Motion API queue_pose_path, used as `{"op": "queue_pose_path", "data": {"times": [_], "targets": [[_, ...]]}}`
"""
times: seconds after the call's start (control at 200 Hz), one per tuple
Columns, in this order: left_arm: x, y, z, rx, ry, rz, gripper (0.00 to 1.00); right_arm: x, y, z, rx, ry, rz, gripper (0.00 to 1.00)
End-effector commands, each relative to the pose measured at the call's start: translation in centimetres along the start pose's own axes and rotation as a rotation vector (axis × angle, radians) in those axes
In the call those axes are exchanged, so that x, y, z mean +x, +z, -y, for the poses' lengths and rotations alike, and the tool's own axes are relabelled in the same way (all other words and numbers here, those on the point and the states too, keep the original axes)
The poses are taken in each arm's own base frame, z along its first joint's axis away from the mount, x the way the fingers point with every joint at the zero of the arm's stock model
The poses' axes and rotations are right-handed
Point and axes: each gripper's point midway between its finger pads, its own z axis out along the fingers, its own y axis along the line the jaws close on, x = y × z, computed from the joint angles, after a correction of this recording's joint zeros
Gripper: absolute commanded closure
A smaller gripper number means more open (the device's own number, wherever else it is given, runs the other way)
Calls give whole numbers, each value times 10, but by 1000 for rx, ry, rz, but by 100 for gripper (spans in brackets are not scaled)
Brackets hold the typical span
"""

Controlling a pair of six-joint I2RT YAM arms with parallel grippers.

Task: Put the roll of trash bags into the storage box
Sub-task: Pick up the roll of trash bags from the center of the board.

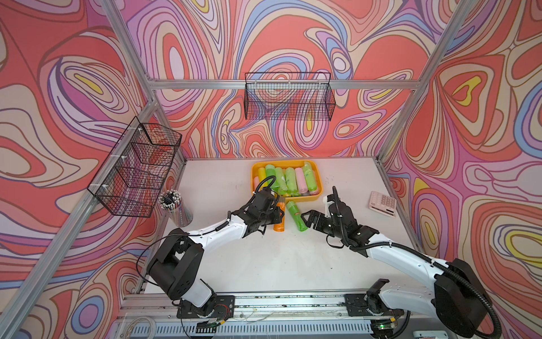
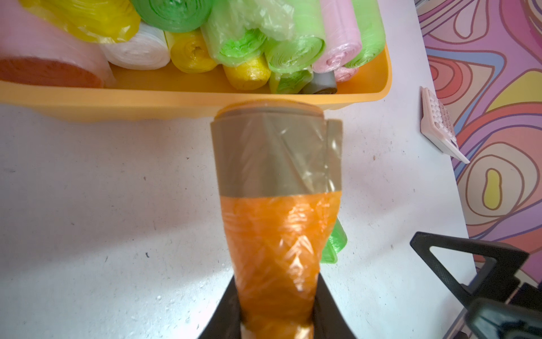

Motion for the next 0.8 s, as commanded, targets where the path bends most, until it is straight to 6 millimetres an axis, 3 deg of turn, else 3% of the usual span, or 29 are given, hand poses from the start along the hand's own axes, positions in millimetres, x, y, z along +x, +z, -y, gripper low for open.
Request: {"op": "queue_pose_path", "data": {"times": [0.0,0.341,0.796], "targets": [[-17,-12,18,35,18,46,81,2,0,-3,-19,7,-3,5],[-33,-11,24,13,53,68,81,-3,-2,-12,-52,7,13,5],[-89,-8,45,-46,122,155,82,-19,-2,-26,-86,-17,59,5]]}}
